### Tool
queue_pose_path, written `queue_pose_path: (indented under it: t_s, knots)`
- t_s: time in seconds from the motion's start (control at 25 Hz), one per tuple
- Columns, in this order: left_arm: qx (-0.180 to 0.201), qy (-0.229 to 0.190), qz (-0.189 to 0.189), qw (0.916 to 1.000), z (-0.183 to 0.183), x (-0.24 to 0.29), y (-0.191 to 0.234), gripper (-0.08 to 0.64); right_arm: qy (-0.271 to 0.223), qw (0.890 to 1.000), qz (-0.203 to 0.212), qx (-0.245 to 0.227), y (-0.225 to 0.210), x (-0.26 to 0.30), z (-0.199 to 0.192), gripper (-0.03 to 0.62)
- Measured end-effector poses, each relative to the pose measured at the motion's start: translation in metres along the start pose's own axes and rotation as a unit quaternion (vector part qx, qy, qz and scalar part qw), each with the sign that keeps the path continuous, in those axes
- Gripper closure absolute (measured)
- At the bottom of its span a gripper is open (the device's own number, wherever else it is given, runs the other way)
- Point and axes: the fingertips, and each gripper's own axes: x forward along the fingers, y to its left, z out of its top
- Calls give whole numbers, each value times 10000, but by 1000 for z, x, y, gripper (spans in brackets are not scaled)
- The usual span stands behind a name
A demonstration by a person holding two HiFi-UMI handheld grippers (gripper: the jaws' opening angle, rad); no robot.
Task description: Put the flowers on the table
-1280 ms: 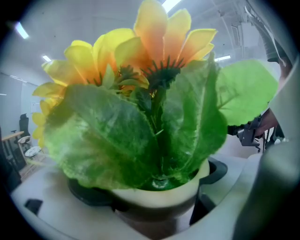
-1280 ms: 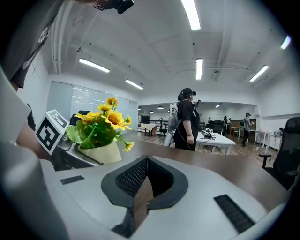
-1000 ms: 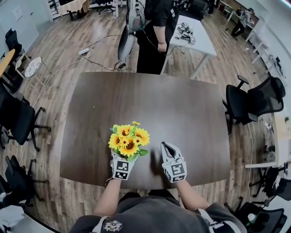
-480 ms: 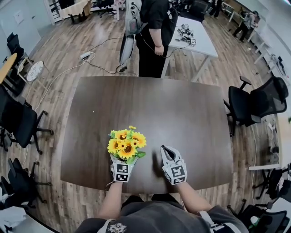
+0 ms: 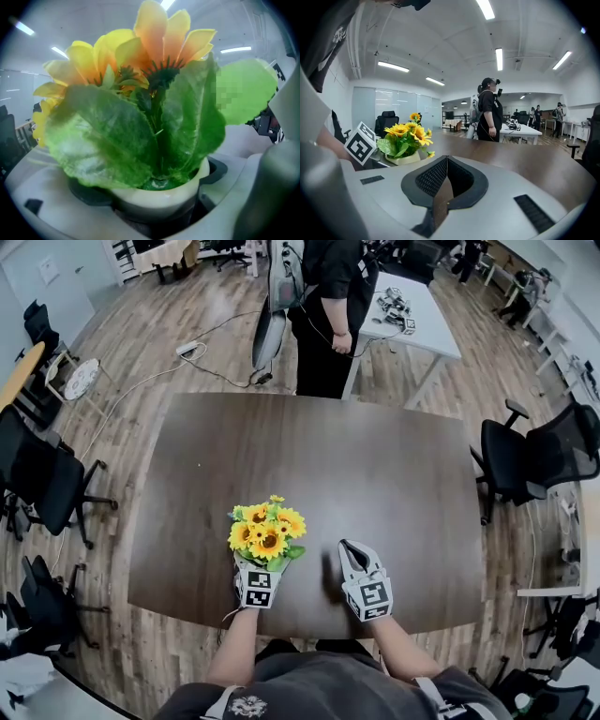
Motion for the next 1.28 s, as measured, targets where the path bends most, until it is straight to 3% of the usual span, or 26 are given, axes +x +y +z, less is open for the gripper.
queue_pose_path:
  t_s: [0.84, 1.28]
  knots:
    - [-132, 11, 14, 9999, -4, 7, 6, 17, -43, 9999, 140, 88, 12, 7, 4, 569]
    - [10, -277, -2, 9996, 4, -39, 2, 15, -220, 9997, -36, 57, 14, 5, 28, 569]
